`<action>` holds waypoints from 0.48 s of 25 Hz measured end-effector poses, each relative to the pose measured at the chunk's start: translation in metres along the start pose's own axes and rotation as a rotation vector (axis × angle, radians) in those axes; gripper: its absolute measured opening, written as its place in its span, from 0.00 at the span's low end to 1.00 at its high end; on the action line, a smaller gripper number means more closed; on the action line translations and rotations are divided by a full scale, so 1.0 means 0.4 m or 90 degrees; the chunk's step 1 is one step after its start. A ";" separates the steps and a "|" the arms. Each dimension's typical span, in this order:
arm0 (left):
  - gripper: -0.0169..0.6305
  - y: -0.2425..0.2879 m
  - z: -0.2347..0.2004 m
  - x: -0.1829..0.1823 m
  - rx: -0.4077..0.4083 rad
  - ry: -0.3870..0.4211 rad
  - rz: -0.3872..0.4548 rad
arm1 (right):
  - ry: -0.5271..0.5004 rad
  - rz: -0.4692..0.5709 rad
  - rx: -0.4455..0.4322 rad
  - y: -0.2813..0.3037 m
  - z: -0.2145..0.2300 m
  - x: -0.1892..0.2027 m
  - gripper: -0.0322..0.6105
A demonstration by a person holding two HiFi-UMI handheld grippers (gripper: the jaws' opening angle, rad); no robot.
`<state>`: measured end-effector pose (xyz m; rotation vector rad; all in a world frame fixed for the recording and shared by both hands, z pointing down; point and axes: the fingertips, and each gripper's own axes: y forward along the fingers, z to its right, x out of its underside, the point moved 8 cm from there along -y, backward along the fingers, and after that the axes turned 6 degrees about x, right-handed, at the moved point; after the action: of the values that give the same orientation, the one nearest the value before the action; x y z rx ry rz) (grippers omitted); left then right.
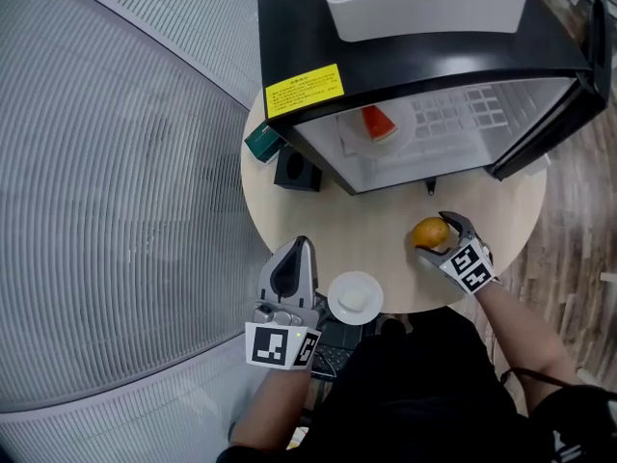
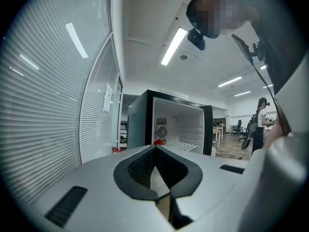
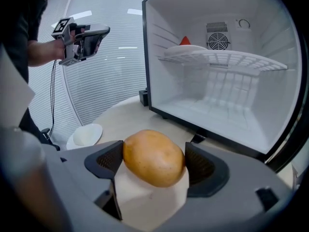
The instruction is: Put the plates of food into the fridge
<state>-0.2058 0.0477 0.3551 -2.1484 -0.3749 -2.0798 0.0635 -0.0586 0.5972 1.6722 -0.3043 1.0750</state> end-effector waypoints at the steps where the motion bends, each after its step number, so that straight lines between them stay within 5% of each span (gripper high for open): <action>1: 0.03 0.005 0.000 -0.004 0.003 0.001 0.002 | 0.003 0.003 0.005 -0.007 0.005 -0.006 0.67; 12: 0.03 0.064 0.048 -0.047 0.057 0.013 0.022 | 0.041 0.037 0.057 -0.089 0.060 -0.049 0.67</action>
<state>-0.1810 0.0264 0.3376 -2.0671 -0.4185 -2.0242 0.0883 -0.0715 0.5588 1.7131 -0.2683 1.1985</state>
